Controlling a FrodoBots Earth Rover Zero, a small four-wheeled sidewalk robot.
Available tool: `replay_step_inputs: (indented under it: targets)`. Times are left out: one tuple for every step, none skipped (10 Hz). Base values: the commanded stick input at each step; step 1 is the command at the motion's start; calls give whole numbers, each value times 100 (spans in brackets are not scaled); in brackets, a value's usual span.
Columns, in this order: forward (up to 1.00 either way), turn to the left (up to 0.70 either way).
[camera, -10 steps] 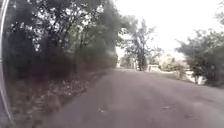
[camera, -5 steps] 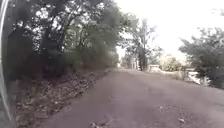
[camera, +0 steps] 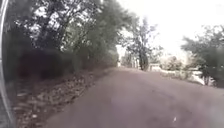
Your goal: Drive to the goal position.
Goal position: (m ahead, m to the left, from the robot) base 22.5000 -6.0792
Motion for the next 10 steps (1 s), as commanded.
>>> replay_step_inputs:
  targets:
    - [70,-4]
    - [70,-13]
    - [70,-12]
    - [70,0]
    - [70,0]
    - [70,0]
    - [70,0]
    - [70,0]
    - [70,0]
    - [70,0]
